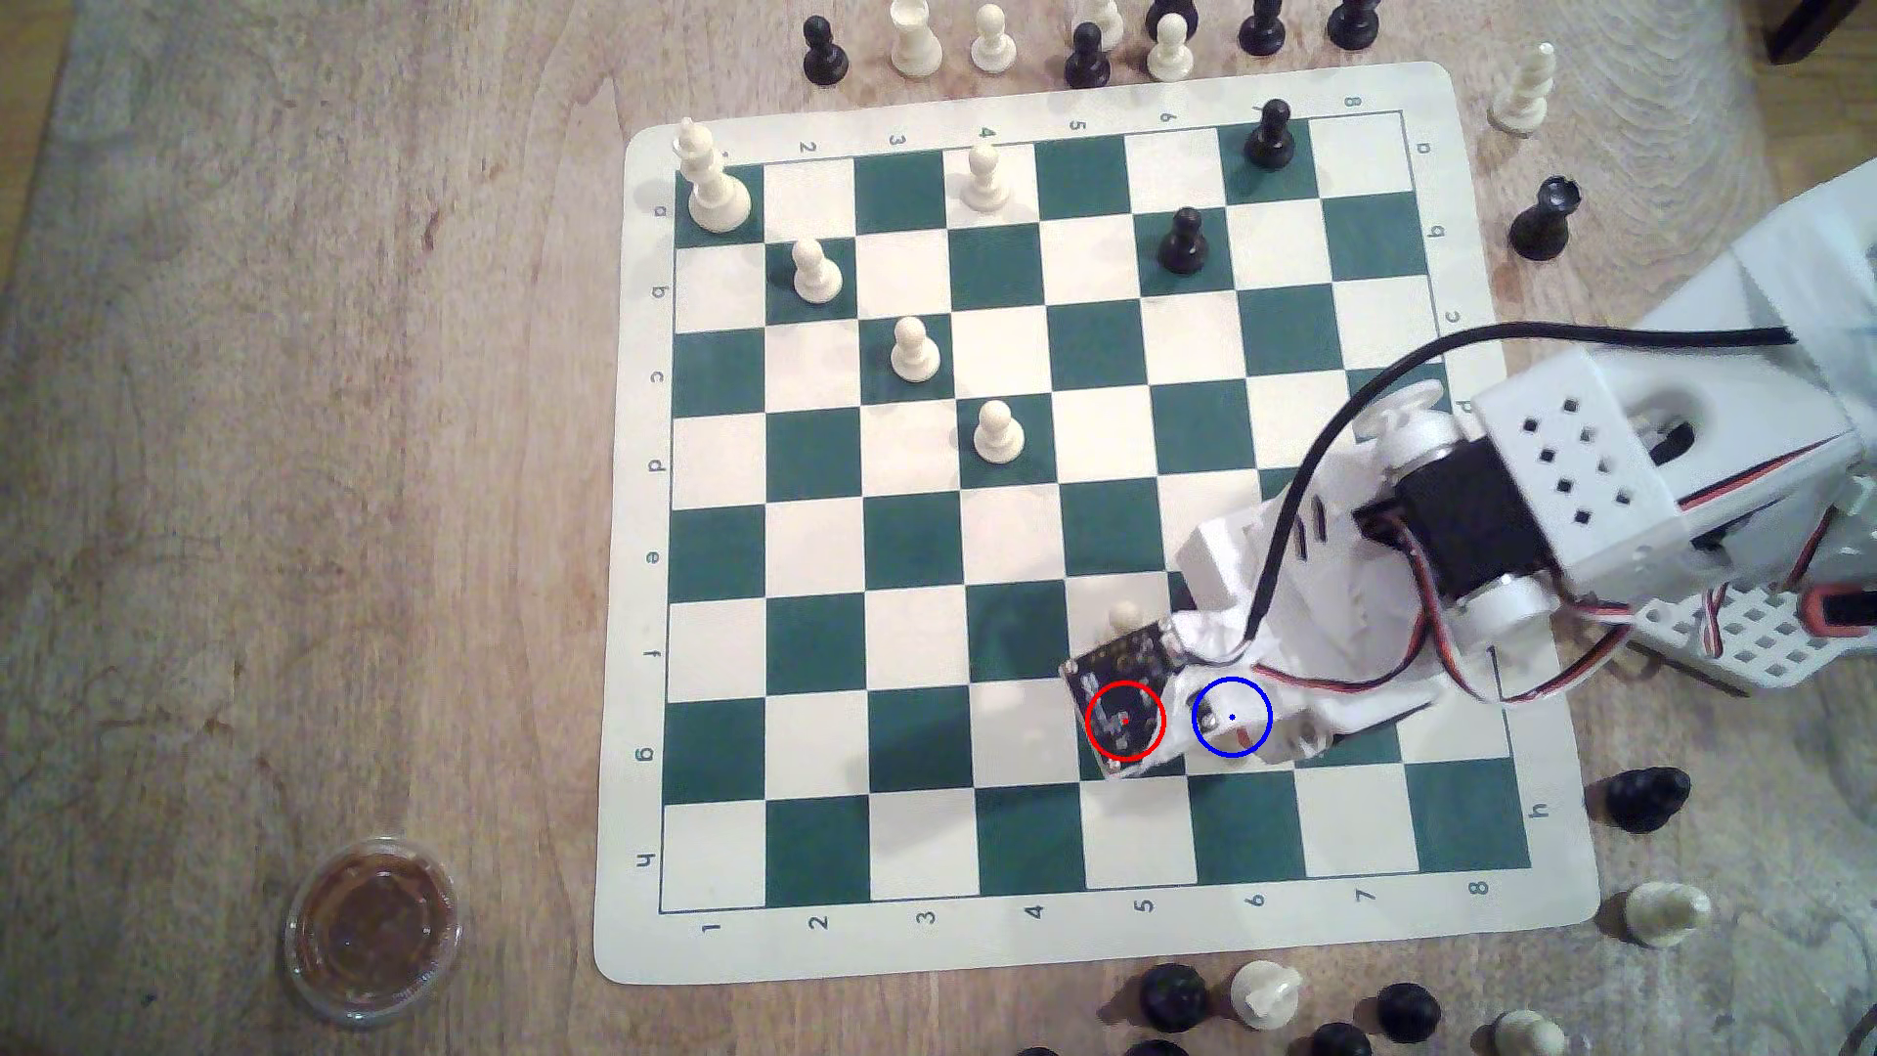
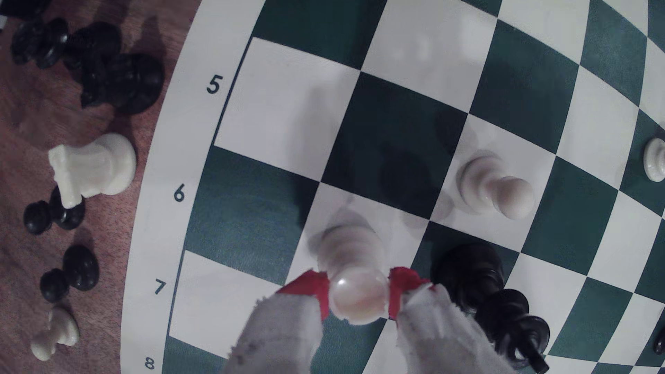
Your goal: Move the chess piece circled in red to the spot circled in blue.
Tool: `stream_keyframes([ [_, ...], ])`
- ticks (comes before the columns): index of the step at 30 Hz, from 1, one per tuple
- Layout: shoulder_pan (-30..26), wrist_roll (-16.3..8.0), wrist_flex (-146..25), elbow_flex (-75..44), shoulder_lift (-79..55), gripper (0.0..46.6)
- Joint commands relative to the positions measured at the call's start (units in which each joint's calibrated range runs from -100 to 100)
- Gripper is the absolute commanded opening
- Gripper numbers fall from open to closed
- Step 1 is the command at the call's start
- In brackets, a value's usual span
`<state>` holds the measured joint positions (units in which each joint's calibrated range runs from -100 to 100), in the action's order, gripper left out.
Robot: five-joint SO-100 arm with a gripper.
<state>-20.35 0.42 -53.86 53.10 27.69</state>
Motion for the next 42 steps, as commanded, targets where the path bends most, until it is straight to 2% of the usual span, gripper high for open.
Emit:
stream_keyframes([
  [1, -0.3, 0.2, 1.6, -2.9, -1.4, 0.9],
  [7, -0.2, 0.5, 1.4, -3.0, -1.4, 1.2],
  [12, -0.2, 0.7, 0.5, -3.0, -0.5, 7.7],
  [13, -0.2, 0.7, 0.4, -3.1, -0.2, 9.5],
  [14, -0.2, 0.7, -0.1, -3.2, 0.6, 13.7],
  [15, -0.2, 0.7, -0.5, -3.4, 1.0, 15.1],
  [18, 0.0, 0.5, -0.9, -3.4, 3.0, 16.8],
  [31, -0.5, 0.4, -5.8, -3.2, 10.1, 20.3],
  [37, -0.3, 0.3, -11.7, -1.0, 18.2, 20.4],
  [42, -1.0, -0.8, -18.7, -0.2, 24.7, 21.3],
])
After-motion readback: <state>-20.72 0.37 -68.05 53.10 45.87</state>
